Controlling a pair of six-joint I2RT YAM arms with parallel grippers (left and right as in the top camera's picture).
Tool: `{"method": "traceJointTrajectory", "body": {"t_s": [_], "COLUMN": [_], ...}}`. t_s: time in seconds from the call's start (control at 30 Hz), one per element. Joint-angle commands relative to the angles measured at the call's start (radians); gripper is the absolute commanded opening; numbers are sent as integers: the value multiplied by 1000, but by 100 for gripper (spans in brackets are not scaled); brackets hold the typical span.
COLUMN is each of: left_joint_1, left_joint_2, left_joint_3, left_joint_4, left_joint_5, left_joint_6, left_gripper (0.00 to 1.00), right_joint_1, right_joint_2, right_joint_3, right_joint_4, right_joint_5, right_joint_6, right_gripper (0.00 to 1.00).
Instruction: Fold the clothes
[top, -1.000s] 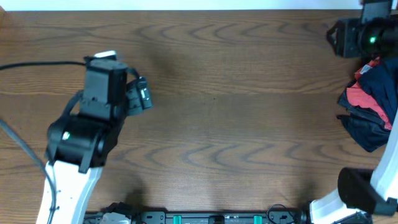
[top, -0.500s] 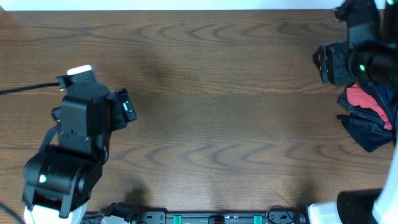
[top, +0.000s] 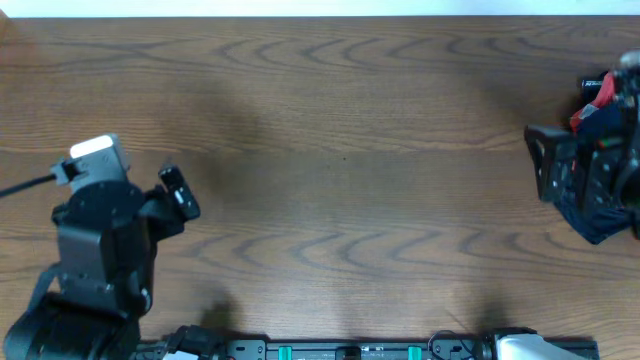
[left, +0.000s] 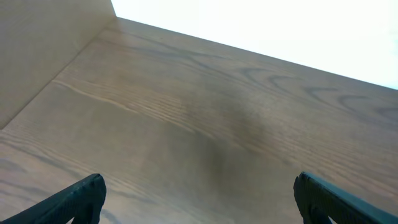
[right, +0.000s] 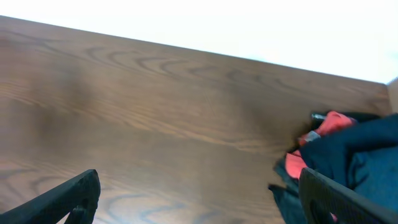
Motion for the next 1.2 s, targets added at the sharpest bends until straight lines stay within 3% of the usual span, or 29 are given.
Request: {"method": "traceJointTrajectory", "body": {"t_s": [0.0, 1.17], "left_joint_1": [6, 6], "left_joint_2": [-45, -82], "left_joint_3": [17, 16], "left_joint_4": [-20, -41], "left_joint_5": [-21, -20], "left_joint_6": [6, 6], "left_gripper": [98, 98], "right_joint_1": [6, 6], "right_joint_2": [-26, -39], "right_joint_3": [5, 5], "right_joint_4": [-3, -3], "right_joint_5": [-83, -45], "right_joint_6": [19, 16], "right_gripper": [99, 99]}}
